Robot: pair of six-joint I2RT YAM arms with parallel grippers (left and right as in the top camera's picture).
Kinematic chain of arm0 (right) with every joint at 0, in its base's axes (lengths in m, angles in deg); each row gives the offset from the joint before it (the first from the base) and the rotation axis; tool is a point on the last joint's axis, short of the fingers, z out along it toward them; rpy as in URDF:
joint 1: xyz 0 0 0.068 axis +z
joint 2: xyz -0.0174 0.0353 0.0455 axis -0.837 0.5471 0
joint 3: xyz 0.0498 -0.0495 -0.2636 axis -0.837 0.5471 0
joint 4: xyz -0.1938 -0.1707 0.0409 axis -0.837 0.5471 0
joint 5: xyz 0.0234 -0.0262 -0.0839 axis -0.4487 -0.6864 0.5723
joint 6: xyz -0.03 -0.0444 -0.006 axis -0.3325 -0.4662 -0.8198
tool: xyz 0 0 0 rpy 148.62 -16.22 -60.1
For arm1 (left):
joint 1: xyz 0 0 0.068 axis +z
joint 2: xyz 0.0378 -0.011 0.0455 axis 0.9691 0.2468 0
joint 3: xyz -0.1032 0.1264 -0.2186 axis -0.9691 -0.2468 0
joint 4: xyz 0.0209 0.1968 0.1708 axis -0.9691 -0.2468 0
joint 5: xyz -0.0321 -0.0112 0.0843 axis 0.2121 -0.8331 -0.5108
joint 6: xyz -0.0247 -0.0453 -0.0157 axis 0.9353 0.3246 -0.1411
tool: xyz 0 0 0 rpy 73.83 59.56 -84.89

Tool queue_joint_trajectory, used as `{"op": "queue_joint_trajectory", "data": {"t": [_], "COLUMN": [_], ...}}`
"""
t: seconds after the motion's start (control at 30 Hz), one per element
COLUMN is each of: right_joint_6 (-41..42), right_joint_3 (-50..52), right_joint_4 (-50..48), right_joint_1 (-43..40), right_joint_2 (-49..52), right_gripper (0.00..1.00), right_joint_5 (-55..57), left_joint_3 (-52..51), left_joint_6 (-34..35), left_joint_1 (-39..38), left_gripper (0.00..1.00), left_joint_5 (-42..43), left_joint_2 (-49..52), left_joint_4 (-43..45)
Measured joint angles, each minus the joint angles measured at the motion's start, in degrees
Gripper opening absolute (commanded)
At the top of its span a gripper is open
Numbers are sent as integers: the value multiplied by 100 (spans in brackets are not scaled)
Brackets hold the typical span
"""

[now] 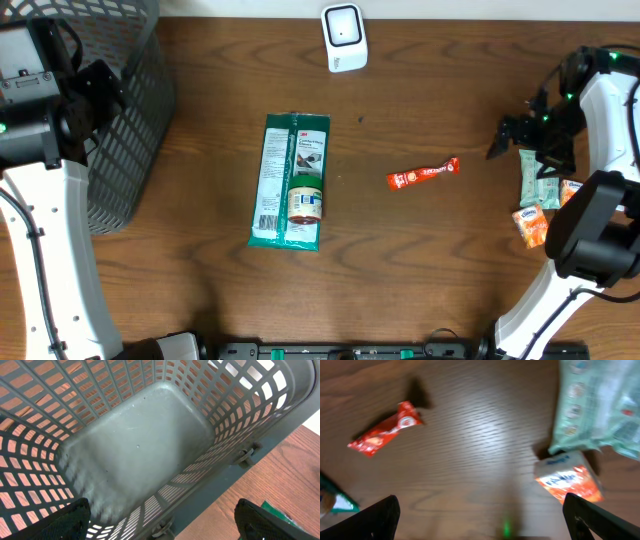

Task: Scan the item barcode
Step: 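Move the right gripper left over the red Nescafe stick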

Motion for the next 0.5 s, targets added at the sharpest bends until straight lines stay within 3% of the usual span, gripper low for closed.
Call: {"op": "queue_joint_trajectory", "data": {"t": [0.5], "right_joint_6": [-286], "right_joint_3": [0], "right_joint_4": [-48], "right_joint_1": [605], "right_joint_2": [0], "right_gripper": [99], "right_joint_5": [-313], "left_joint_3": [0], "left_joint_6": [0], "left_joint_1": [0], "left_gripper": [92], "left_joint_5": [0], "left_joint_2": [0], "left_joint_4": [0]}}
